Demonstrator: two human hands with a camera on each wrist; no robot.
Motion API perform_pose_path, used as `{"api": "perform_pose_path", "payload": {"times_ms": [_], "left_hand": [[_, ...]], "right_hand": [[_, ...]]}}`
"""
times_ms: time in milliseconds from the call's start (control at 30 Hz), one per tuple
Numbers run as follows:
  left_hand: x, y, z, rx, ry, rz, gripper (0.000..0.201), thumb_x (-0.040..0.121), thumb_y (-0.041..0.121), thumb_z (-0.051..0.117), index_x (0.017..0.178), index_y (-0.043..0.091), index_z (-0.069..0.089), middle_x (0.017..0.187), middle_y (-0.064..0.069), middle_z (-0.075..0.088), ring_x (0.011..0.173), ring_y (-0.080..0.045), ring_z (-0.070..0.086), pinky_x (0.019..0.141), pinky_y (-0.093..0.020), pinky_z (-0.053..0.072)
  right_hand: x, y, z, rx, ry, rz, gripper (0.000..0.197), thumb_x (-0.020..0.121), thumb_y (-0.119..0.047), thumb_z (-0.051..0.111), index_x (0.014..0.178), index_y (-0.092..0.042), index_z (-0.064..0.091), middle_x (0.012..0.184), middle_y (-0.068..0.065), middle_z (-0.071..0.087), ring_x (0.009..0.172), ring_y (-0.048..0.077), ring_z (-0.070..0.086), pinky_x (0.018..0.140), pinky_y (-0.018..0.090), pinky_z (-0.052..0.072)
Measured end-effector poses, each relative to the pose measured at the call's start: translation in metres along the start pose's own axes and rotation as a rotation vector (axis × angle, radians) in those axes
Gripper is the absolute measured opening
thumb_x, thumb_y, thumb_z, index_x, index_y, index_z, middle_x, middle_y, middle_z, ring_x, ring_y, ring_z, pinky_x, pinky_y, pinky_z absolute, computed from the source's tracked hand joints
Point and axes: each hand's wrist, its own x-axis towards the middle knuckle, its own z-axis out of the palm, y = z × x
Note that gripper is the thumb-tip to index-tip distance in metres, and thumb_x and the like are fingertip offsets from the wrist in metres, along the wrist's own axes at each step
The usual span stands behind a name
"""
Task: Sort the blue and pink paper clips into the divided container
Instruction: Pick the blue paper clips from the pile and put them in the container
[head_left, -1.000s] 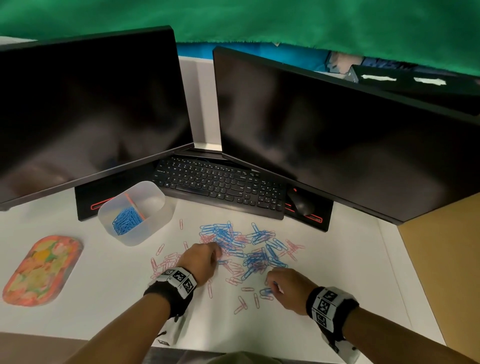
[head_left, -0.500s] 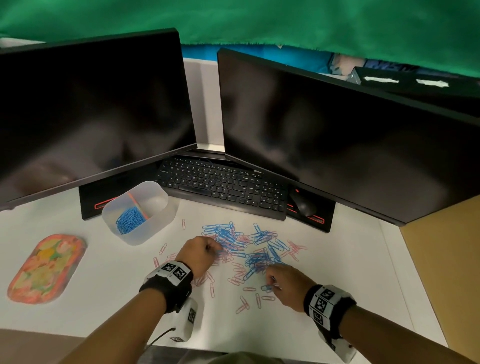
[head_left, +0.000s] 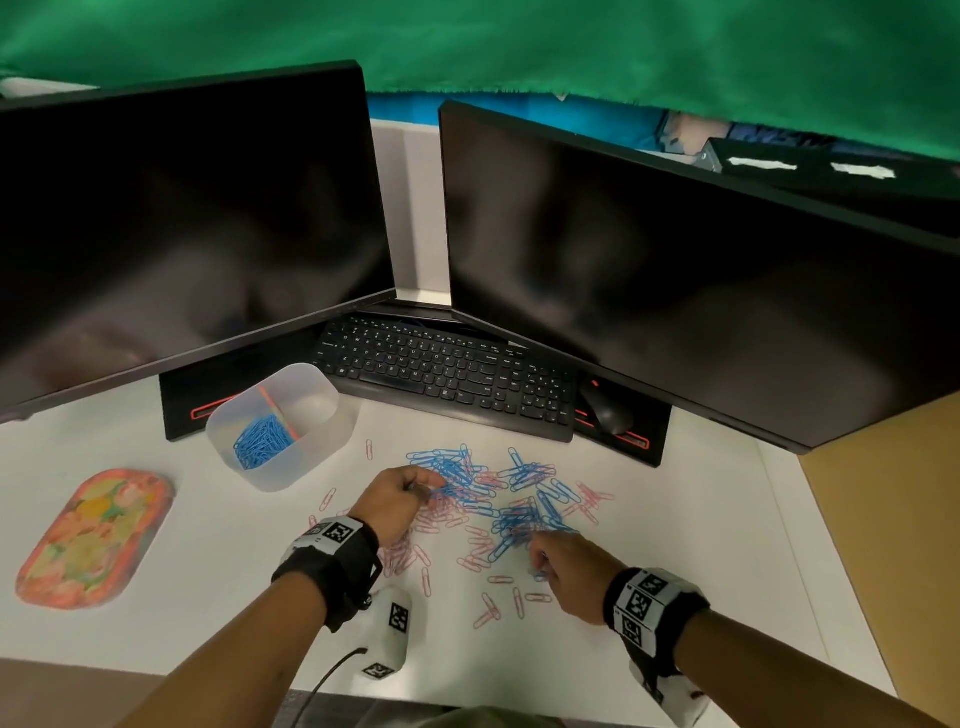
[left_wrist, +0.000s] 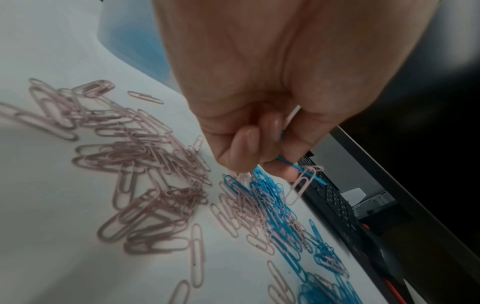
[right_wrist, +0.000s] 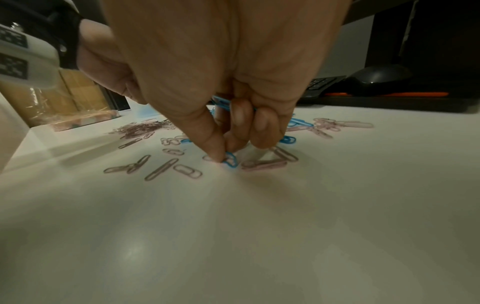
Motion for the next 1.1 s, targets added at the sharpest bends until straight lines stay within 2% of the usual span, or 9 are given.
{"api": "perform_pose_path", "payload": {"times_ms": [167, 233, 333, 400, 467, 533, 700, 767, 1100], "left_hand": [[-0.003, -0.001, -0.001, -0.048, -0.029, -0.018, 0.039, 0.095, 0.001, 0.040, 0.096, 0.029, 0.069, 0.092, -0.006, 0.065, 0.050, -0.016, 0.032, 0.054, -0.027, 0.033], [-0.005, 0.001, 0.000, -0.046, -0.023, 0.010, 0.036, 0.096, 0.002, 0.043, 0.093, 0.027, 0.068, 0.092, -0.005, 0.066, 0.054, -0.018, 0.039, 0.054, -0.025, 0.036], [-0.009, 0.007, 0.003, -0.053, 0.006, 0.069, 0.024, 0.096, 0.004, 0.049, 0.100, 0.015, 0.070, 0.085, 0.004, 0.064, 0.046, -0.002, 0.046, 0.049, -0.009, 0.039], [-0.010, 0.010, 0.004, -0.072, 0.034, 0.092, 0.020, 0.095, 0.004, 0.053, 0.097, 0.013, 0.071, 0.083, 0.008, 0.064, 0.053, 0.002, 0.052, 0.060, -0.008, 0.045], [-0.010, 0.012, 0.007, -0.079, 0.058, 0.098, 0.021, 0.093, 0.006, 0.057, 0.088, 0.020, 0.072, 0.089, 0.008, 0.068, 0.077, -0.005, 0.062, 0.083, -0.018, 0.049], [-0.008, 0.012, 0.011, -0.038, 0.091, 0.110, 0.023, 0.091, 0.008, 0.060, 0.083, 0.026, 0.072, 0.092, 0.006, 0.071, 0.089, -0.009, 0.065, 0.091, -0.023, 0.049], [-0.009, 0.013, 0.018, 0.095, 0.211, 0.202, 0.020, 0.089, 0.012, 0.062, 0.085, 0.028, 0.073, 0.090, 0.010, 0.072, 0.085, -0.008, 0.065, 0.068, -0.003, 0.042], [-0.009, 0.014, 0.018, 0.125, 0.235, 0.240, 0.020, 0.088, 0.012, 0.062, 0.088, 0.028, 0.074, 0.089, 0.010, 0.071, 0.083, -0.007, 0.064, 0.068, -0.006, 0.042], [-0.007, 0.016, 0.012, 0.115, 0.322, 0.278, 0.020, 0.089, 0.008, 0.061, 0.093, 0.022, 0.074, 0.087, 0.012, 0.069, 0.064, 0.008, 0.054, 0.066, -0.003, 0.043]], "right_hand": [[0.000, -0.008, -0.012, 0.157, 0.028, 0.045, 0.018, 0.091, -0.012, 0.047, 0.105, -0.016, 0.056, 0.111, 0.001, 0.059, 0.099, 0.015, 0.058, 0.086, 0.025, 0.048], [0.004, -0.018, -0.023, 0.357, 0.026, 0.101, 0.013, 0.091, -0.018, 0.044, 0.090, -0.014, 0.057, 0.089, 0.001, 0.060, 0.078, 0.013, 0.058, 0.068, 0.025, 0.046], [0.013, -0.033, -0.036, 0.874, 0.020, 0.229, 0.018, 0.078, -0.018, 0.041, 0.064, -0.014, 0.050, 0.059, 0.002, 0.045, 0.046, 0.009, 0.038, 0.048, 0.023, 0.024], [0.022, -0.039, -0.039, 1.130, 0.037, 0.269, 0.026, 0.084, -0.012, 0.037, 0.060, -0.013, 0.047, 0.057, 0.006, 0.044, 0.044, 0.013, 0.033, 0.047, 0.024, 0.021], [0.030, -0.045, -0.041, 1.262, 0.017, 0.300, 0.027, 0.088, -0.017, 0.039, 0.062, -0.014, 0.048, 0.059, 0.006, 0.049, 0.046, 0.016, 0.037, 0.046, 0.025, 0.023], [0.036, -0.054, -0.045, 1.304, -0.025, 0.324, 0.028, 0.091, -0.026, 0.046, 0.065, -0.015, 0.050, 0.058, 0.004, 0.048, 0.046, 0.016, 0.037, 0.045, 0.024, 0.023], [0.045, -0.080, -0.050, 1.233, -0.055, 0.387, 0.034, 0.094, -0.038, 0.053, 0.071, -0.013, 0.049, 0.051, -0.004, 0.023, 0.043, 0.012, 0.021, 0.046, 0.022, 0.016], [0.046, -0.087, -0.050, 1.195, -0.043, 0.403, 0.034, 0.091, -0.040, 0.058, 0.075, -0.011, 0.055, 0.050, -0.005, 0.022, 0.042, 0.011, 0.020, 0.045, 0.021, 0.016], [0.050, -0.089, -0.046, 1.232, -0.041, 0.334, 0.018, 0.084, -0.021, 0.070, 0.080, -0.010, 0.056, 0.049, -0.007, 0.028, 0.042, 0.011, 0.025, 0.042, 0.023, 0.023]]}}
